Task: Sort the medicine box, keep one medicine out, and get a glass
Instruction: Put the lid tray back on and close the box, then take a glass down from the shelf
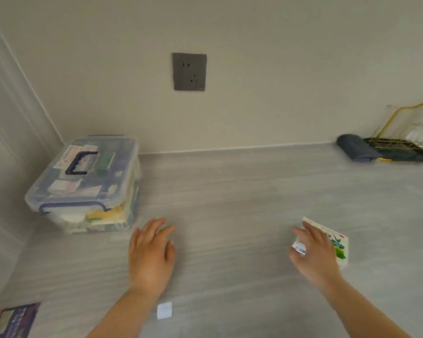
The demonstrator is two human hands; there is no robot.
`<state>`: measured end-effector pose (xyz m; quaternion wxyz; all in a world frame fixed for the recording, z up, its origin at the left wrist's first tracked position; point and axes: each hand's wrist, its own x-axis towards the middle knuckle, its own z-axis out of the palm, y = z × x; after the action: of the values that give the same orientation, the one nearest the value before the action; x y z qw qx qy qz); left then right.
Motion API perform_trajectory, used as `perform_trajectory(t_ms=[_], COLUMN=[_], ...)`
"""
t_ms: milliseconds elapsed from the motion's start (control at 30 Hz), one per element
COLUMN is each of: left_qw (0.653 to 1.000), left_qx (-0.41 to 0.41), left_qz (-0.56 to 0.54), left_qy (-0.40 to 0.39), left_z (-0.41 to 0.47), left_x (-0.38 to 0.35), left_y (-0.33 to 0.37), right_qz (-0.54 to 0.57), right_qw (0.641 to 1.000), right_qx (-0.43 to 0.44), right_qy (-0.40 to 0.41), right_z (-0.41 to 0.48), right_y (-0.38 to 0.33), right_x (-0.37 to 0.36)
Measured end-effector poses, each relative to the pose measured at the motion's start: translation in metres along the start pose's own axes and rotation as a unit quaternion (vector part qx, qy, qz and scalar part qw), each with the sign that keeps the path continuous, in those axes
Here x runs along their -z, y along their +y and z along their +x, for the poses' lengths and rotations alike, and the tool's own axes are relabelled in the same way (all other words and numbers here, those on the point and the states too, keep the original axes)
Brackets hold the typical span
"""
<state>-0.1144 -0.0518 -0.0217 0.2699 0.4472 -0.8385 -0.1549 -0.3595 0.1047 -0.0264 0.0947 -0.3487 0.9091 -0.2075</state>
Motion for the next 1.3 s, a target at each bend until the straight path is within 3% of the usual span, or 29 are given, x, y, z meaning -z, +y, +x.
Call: perform_trajectory(t_ms=[133, 300, 700, 1000, 1167, 1300], left_qw=[0.987, 0.976, 0.976, 0.975, 0.973, 0.987], left_qx=[0.04, 0.03, 0.025, 0.044, 0.082, 0.088], left_qz=[0.024, 0.081, 0.101, 0.086, 0.035, -0.01], left_qy=[-0.156, -0.198, -0.191, -0.203, -0.212, -0.13], left_z=[-0.032, -0.042, -0.046, -0.045, -0.052, -0.058], left_x=[-0.034, -0.043, -0.052, -0.048, -0.026, -0.01], left_y=[0.007, 0.0, -0.003, -0.001, 0.02, 0.078], right_qz=[-0.057, -0.036, -0.001, 0.02, 0.026, 0.128], right_qw=[0.993, 0.996, 0.99, 0.997, 0.999, 0.988], right_qx=[-0.103, -0.081, -0.143, -0.071, -0.033, 0.01], right_qy=[-0.001, -0.008, 0.018, -0.024, 0.016, 0.08], right_z=[-0.023, -0.011, -0.018, -0.037, -0.039, -0.036], right_y=[0.055, 0.065, 0.037, 0.013, 0.033, 0.051], right_x=[0.01, 0.02, 0.006, 0.001, 0.034, 0.083])
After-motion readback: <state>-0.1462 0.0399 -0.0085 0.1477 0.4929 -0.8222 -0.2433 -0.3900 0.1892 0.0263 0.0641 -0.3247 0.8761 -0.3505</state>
